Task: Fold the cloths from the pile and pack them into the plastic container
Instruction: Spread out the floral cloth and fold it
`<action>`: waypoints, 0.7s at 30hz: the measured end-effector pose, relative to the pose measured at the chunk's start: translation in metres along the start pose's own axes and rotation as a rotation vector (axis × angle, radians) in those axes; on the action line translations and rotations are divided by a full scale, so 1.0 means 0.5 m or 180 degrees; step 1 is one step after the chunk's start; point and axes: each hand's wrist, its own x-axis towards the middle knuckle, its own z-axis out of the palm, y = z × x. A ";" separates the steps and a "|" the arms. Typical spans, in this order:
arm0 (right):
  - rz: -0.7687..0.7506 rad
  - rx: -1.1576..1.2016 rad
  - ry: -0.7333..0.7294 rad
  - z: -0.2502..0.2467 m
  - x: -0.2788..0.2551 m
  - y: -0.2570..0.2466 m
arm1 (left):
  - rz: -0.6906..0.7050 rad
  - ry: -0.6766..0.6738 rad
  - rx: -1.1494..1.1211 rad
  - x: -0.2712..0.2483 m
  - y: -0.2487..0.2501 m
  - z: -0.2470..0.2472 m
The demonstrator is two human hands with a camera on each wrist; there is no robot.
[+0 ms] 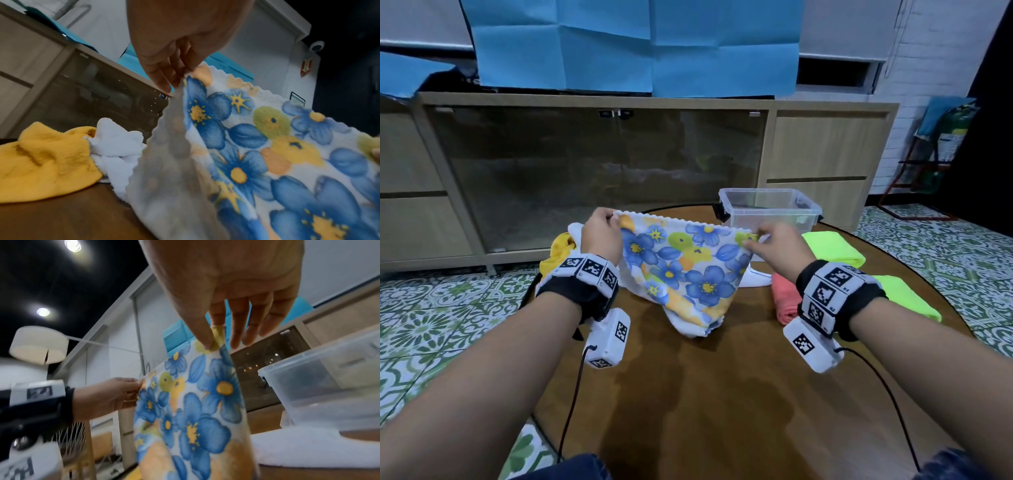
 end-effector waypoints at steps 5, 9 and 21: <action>0.0438 0.1501 0.0384 0.008 0.015 0.009 | 0.0086 -0.0060 -0.0081 -0.007 0.008 0.005; 0.0547 0.1811 0.0312 0.007 0.022 0.024 | 0.0066 -0.0169 -0.0109 -0.008 0.004 0.003; 0.0356 0.2505 0.0545 -0.003 0.024 0.024 | 0.0038 -0.0469 -0.0394 -0.005 -0.003 0.011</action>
